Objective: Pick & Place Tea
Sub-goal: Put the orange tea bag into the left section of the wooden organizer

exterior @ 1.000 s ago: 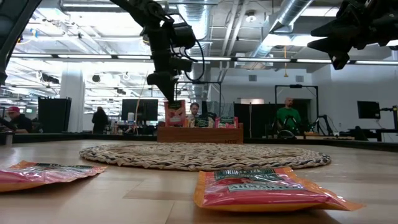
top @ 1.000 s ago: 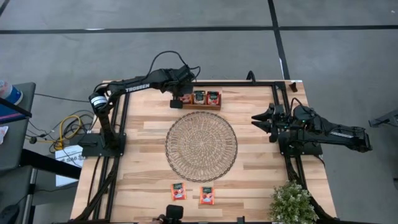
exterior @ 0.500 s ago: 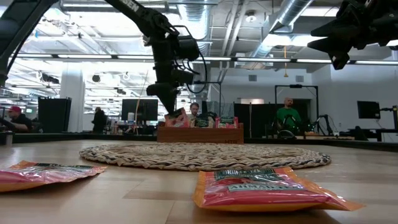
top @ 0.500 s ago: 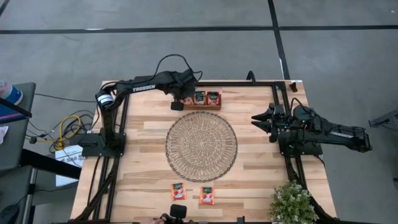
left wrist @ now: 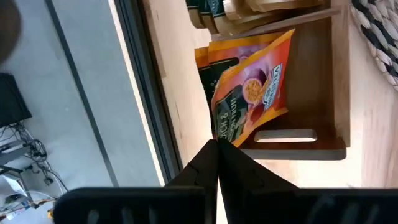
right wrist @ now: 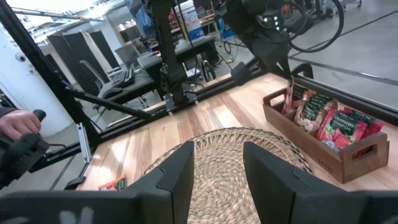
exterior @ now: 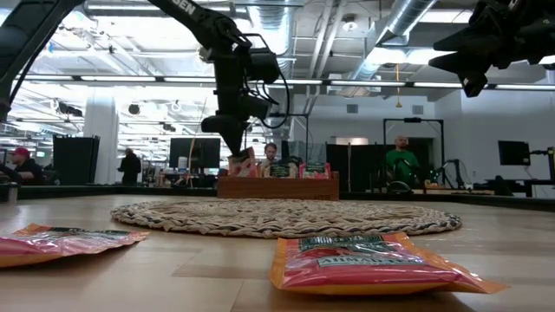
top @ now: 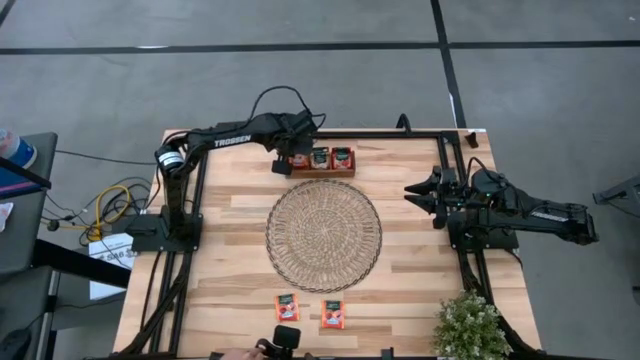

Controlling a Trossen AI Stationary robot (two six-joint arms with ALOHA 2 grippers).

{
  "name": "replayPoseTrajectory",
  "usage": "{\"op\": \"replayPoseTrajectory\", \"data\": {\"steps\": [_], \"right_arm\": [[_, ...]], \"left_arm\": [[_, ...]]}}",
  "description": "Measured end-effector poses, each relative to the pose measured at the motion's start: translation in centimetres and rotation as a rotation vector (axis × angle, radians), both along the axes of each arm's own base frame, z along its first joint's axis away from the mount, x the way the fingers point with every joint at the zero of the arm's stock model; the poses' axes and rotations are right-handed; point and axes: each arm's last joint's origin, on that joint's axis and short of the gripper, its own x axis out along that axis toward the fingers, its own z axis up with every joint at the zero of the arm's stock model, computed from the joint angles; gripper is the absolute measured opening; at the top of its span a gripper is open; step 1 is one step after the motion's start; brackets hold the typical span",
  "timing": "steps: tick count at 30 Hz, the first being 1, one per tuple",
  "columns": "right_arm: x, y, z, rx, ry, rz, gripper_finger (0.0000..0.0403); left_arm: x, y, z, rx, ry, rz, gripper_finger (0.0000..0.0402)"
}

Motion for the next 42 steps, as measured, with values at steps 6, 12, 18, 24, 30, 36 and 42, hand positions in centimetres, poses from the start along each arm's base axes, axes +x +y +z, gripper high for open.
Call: {"op": "replayPoseTrajectory", "data": {"steps": [6, 12, 18, 24, 30, 36, 42], "right_arm": [[0.0, 0.0, 0.0, 0.0, 0.0, -0.001, 0.013], [0.0, 0.0, 0.0, 0.0, 0.0, -0.001, 0.013], [0.0, 0.0, 0.0, 0.0, 0.0, 0.0, 0.013], [0.0, 0.0, 0.0, 0.0, 0.0, 0.0, 0.013], [0.0, 0.0, 0.0, 0.0, 0.0, 0.0, 0.013], [0.0, 0.0, 0.0, 0.0, 0.0, 0.0, 0.013], [0.0, 0.0, 0.0, 0.0, 0.0, 0.0, 0.013]], "left_arm": [[-0.13, -0.18, -0.03, -0.011, 0.032, -0.024, 0.0], [0.05, -0.73, -0.19, -0.018, 0.052, -0.038, 0.0], [0.18, -0.91, -0.21, -0.022, 0.049, -0.046, 0.0], [0.27, -0.81, -0.19, -0.009, 0.041, -0.041, 0.0], [0.48, -0.72, -0.12, 0.005, 0.018, -0.035, 0.0], [0.52, -0.67, -0.09, 0.014, 0.005, -0.009, 0.0], [0.52, -0.67, -0.09, 0.014, 0.005, -0.006, 0.0]]}}
